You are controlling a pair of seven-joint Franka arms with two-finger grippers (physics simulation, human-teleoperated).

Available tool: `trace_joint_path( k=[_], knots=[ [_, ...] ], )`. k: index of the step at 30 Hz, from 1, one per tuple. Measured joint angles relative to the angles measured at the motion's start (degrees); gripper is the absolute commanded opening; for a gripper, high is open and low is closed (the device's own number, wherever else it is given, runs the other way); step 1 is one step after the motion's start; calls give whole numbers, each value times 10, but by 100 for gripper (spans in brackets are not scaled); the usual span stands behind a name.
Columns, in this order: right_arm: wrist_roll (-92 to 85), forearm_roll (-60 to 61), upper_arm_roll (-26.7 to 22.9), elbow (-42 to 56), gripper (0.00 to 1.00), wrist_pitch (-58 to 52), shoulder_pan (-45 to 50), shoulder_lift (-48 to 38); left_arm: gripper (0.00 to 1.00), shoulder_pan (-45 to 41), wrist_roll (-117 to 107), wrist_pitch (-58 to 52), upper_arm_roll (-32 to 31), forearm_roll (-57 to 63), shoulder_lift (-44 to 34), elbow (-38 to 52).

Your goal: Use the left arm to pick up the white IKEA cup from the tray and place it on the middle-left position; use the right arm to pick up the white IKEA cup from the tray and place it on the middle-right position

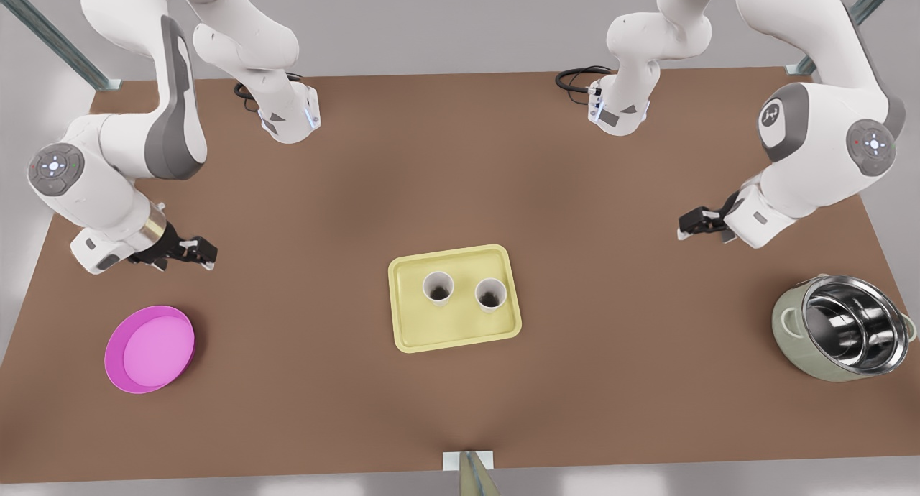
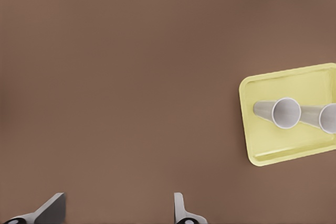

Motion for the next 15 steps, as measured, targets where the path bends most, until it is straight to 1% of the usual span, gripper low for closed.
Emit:
trace_joint_path(
  k=[2,4,6,8,9,10,12,15],
  knots=[
    [3,1,1,0,100,19,67,32,100,-6,1,10,0,9,6,4],
    [8,1,-1,0,100,36,123,40,100,-26,1,17,-1,15,22,11],
    [9,2,-6,0,100,43,106,28,100,-86,-6,29,-1,22,62,14],
    [7,2,-5,0,100,48,74,30,100,-166,-25,55,-2,37,116,14],
    [8,2,-3,0,100,50,76,37,100,-188,-34,68,-2,43,136,14],
    [12,2,-2,0,100,52,96,42,100,-201,-45,81,-3,48,150,14],
    [29,2,-1,0,100,63,166,66,100,-218,-67,107,-2,53,170,18],
    [59,2,2,0,100,90,236,111,100,-231,-102,135,-2,57,238,85]
  ],
)
